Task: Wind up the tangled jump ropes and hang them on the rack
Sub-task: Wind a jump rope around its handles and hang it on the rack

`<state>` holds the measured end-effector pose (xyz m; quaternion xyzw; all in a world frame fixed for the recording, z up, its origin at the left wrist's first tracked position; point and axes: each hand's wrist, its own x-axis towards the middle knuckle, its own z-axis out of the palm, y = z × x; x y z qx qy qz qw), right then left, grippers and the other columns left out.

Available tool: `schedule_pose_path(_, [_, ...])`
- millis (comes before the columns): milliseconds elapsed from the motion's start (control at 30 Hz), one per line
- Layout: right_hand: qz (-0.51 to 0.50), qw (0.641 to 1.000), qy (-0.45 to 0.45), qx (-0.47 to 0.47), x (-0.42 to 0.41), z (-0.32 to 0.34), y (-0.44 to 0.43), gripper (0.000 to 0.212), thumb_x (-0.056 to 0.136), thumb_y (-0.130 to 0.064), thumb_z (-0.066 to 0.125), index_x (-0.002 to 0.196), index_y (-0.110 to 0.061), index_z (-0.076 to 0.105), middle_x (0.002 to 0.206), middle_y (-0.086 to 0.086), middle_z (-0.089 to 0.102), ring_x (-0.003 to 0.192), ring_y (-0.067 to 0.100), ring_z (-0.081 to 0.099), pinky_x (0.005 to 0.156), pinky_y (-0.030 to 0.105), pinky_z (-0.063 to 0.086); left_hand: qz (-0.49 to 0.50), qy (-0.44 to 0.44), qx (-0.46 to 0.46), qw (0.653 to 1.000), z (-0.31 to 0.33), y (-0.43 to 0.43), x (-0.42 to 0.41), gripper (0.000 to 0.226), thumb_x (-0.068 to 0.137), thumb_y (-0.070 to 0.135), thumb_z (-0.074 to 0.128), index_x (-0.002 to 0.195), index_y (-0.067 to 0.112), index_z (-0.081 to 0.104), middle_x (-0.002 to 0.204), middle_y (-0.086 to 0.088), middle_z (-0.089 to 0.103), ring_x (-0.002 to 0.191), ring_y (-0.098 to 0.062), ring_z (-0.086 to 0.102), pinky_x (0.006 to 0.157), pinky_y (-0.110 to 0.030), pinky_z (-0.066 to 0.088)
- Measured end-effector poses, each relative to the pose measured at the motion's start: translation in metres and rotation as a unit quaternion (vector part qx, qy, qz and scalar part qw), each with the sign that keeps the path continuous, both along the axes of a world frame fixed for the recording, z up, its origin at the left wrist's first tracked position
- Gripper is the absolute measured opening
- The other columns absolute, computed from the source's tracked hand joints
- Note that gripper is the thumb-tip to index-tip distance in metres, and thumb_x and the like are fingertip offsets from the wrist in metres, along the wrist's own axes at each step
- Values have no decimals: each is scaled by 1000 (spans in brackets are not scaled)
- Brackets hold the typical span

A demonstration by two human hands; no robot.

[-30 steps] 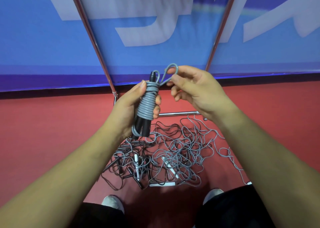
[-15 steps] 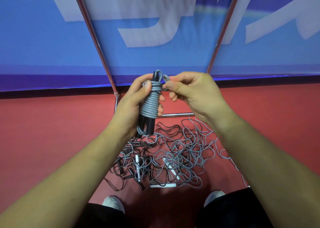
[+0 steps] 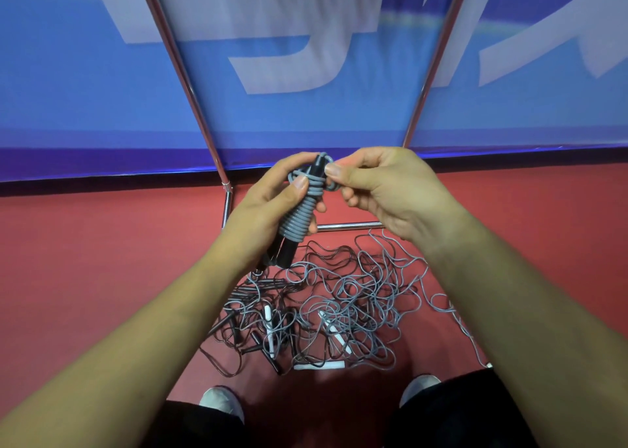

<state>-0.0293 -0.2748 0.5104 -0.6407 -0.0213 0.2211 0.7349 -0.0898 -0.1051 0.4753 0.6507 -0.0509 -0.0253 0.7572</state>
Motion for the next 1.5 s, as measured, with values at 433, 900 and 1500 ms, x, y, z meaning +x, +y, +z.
schedule_pose_path(433, [28, 999, -10, -30, 2, -5, -2, 19, 86, 0, 70, 104, -5, 69, 74, 17, 55, 45, 9, 47, 46, 20, 41, -37, -8, 64, 997, 0, 1, 1, 32, 98, 23, 45, 129, 19, 47, 86, -8, 70, 62, -23, 63, 57, -29, 54])
schedule_pose_path(900, [62, 993, -70, -73, 1, -5, 3, 12, 91, -17, 69, 82, -10, 66, 75, 7, 62, 58, 14, 54, 53, 26, 44, -24, -74, 247, 966, 7, 27, 3, 28, 87, 45, 64, 112, 36, 54, 95, -5, 71, 73, -31, 62, 67, -47, 52])
schedule_pose_path(1500, [-58, 994, -68, 60, 34, 43, 50, 16, 98, 1, 54, 83, -3, 57, 76, 10, 59, 52, 8, 59, 54, 21, 53, 46, 43, -29, 998, 30, 39, 18, 34, 83, 21, 62, 114, 18, 48, 82, -16, 72, 61, -26, 63, 58, -29, 54])
